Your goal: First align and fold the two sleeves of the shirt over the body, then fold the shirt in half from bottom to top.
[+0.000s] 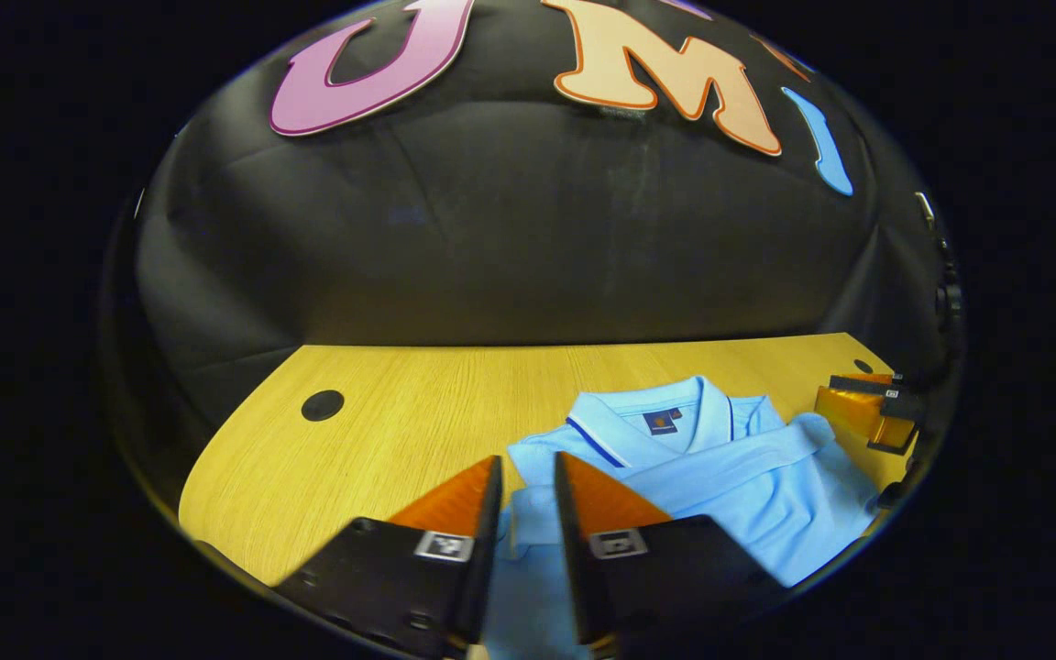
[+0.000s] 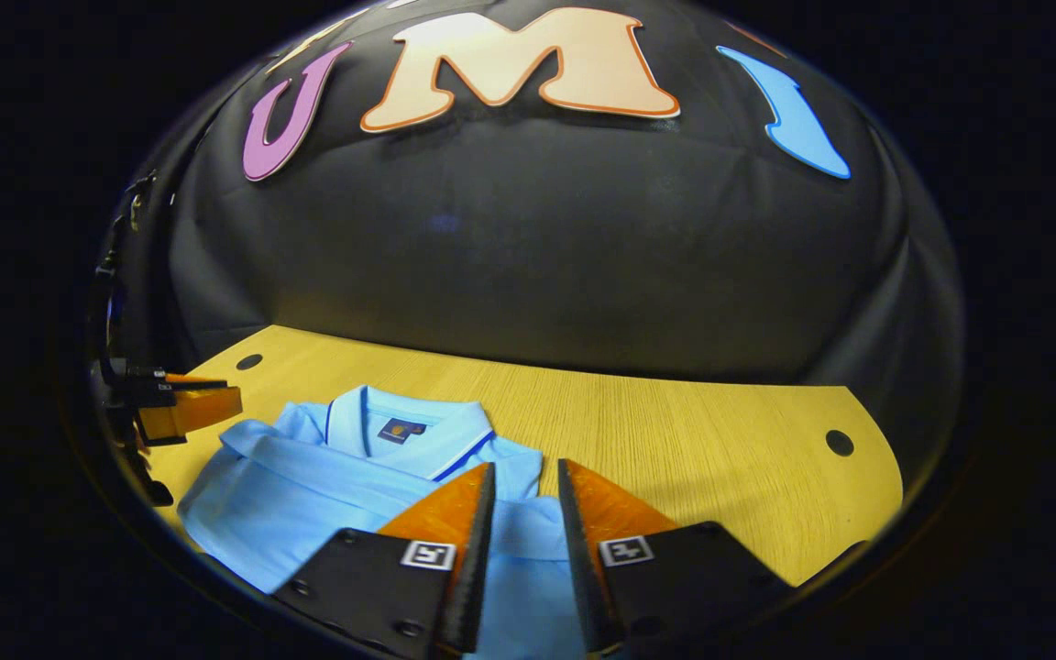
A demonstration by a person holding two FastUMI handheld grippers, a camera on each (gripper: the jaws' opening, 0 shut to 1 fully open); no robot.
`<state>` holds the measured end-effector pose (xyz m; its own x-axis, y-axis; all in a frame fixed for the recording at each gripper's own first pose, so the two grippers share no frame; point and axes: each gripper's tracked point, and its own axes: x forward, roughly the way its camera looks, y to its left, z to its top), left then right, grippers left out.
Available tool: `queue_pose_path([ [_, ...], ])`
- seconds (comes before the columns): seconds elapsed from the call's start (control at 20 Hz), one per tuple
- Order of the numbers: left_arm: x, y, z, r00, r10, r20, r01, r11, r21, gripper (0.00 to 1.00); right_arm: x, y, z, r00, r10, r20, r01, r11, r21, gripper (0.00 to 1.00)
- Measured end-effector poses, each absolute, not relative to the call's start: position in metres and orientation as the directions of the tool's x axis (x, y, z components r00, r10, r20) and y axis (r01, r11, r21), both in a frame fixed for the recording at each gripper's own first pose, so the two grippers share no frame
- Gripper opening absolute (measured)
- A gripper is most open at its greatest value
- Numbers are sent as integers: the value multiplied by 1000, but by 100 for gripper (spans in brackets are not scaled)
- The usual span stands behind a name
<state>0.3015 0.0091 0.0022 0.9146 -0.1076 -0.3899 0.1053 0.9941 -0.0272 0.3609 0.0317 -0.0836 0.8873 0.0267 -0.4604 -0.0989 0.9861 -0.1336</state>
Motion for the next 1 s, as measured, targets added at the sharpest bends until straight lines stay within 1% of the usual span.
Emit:
queue_pose_path([
  [0.05,299,13,0,916,-85,-393,84,996,-20,57,357,36,-80,888,40,-459,-112,985,-130,53],
  [0.1,297,17,2,918,-70,-391,69,997,-15,77,351,40,-77,889,54,-454,-123,985,-123,79],
  [0.15,290,20,8,921,-61,-386,59,998,-17,96,346,46,-71,892,73,-447,-137,984,-112,89],
  [0.2,282,21,12,923,-60,-379,56,998,-22,94,339,47,-67,896,83,-437,-144,984,-107,99],
  [0.4,248,19,23,932,-84,-352,67,996,-58,94,304,52,-45,913,123,-390,-166,983,-79,100],
  [0.55,212,9,26,933,-117,-341,93,992,-86,95,267,50,-35,915,152,-373,-193,978,-74,99],
  [0.65,189,2,29,932,-138,-334,114,989,-91,96,240,49,-31,916,172,-362,-211,975,-69,99],
  [0.8,155,-11,38,935,-168,-313,147,985,-91,96,205,47,-23,924,185,-334,-215,975,-56,100],
  [1.0,116,-28,56,948,-200,-247,186,979,-78,96,162,43,-14,934,198,-298,-219,975,-39,99],
])
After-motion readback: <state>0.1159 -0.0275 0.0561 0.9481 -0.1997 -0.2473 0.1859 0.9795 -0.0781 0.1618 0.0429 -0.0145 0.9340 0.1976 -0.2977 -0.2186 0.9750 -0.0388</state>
